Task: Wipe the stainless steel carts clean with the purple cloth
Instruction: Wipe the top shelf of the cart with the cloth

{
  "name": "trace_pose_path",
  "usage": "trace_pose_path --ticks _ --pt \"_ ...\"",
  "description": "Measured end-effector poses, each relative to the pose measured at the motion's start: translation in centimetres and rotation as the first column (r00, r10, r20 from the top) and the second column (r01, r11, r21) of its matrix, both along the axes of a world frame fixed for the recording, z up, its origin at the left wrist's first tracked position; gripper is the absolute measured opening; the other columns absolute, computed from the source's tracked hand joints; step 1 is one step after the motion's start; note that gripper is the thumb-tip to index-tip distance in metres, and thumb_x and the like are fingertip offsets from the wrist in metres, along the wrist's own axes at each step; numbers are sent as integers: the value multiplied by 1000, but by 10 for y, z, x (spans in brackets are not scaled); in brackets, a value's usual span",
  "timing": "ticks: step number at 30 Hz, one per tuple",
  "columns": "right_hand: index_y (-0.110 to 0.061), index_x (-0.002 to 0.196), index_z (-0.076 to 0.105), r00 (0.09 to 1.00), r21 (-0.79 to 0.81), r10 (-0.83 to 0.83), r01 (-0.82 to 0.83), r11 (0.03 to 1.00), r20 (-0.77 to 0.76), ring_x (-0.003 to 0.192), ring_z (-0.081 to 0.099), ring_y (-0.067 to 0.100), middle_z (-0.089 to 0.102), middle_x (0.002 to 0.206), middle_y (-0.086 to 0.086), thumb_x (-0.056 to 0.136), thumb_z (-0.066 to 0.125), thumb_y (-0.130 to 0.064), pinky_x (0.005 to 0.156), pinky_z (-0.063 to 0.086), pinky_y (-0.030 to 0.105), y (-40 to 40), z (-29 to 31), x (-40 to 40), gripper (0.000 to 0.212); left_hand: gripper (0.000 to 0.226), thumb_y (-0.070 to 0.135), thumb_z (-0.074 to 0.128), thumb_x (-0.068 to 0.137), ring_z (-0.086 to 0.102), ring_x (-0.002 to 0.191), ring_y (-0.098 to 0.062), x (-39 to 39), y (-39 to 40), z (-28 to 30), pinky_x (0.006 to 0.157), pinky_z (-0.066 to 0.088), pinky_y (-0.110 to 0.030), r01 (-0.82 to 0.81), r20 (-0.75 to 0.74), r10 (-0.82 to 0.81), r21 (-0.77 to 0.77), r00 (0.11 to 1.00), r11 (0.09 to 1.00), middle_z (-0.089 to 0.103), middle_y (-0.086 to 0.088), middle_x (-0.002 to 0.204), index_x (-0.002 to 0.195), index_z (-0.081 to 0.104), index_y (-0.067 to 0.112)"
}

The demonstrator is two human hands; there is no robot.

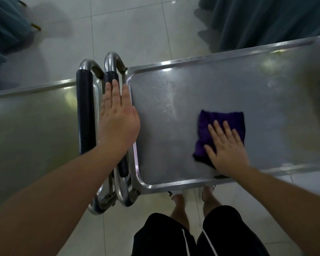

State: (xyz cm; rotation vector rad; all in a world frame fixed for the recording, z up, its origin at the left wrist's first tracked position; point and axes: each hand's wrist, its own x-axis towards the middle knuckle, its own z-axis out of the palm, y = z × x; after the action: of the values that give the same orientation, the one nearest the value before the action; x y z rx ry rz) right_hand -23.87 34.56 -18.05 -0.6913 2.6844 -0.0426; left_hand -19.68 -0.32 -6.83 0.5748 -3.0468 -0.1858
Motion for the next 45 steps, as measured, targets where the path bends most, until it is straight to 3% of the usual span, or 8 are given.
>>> trace_pose_path --ticks 5,9,14,18,22,29,36,45 --pt "-31 165 -2 996 23 84 -84 996 23 159 -12 18 0 174 -4 104 13 -66 127 -5 42 27 -1 46 73 63 17 32 111 -8 164 -26 -3 -1 -1 127 -12 -34 -19 -33 20 14 999 1000 0 -14 177 169 9 7" --pt "-29 160 20 997 -78 -69 71 994 28 159 1 18 17 171 -2 100 29 -54 129 1 44 0 6 37 66 63 19 30 111 -8 164 -27 -1 -2 -6 129 -7 -39 -2 -19 1 -37 1000 999 0 -14 177 169 9 6" --pt "-28 164 -14 995 -30 -104 104 994 12 156 -25 19 -20 171 -4 103 7 -66 128 -6 49 -21 -7 47 75 63 23 34 111 -10 163 -32 1 -1 -7 131 -3 -53 140 31 -137 -179 990 974 0 -9 178 169 11 14" --pt "-30 163 -14 996 -81 -91 91 993 5 155 -24 16 -19 171 -7 105 3 -64 128 -6 47 -13 -9 44 70 59 21 46 108 12 162 -37 0 3 -2 130 3 -61 401 140 -376 -320 916 858 26 -14 173 163 29 12" --pt "-30 165 -7 999 -125 -36 34 992 -17 156 -22 14 -14 171 -8 106 5 -61 128 -7 45 -3 -12 37 67 57 12 58 99 44 145 -49 -6 23 -2 121 29 -62 716 316 -642 -328 698 617 51 -27 153 154 46 1" --pt "-30 165 -3 999 -136 27 -31 990 -32 157 -19 13 -13 171 -9 107 12 -58 128 -4 45 46 -15 8 67 53 26 52 103 60 127 -41 -29 135 -9 101 46 -53 470 227 -443 -78 867 879 61 -20 141 152 51 6" --pt "-29 166 6 995 -144 26 -39 989 -94 159 -9 14 -1 173 -8 107 19 -58 129 7 48 140 -17 -36 67 57 30 51 106 55 131 -39 -43 226 -37 105 43 -53 314 222 -322 73 920 947 55 -17 149 158 42 10" --pt "-33 166 8 992 -89 45 -56 994 -121 159 -7 12 1 173 -10 105 21 -59 129 3 45 281 -13 -109 67 53 30 48 108 50 136 -45 -80 307 -62 111 39 -56 -33 202 -7 194 979 980 48 -19 154 157 41 11"
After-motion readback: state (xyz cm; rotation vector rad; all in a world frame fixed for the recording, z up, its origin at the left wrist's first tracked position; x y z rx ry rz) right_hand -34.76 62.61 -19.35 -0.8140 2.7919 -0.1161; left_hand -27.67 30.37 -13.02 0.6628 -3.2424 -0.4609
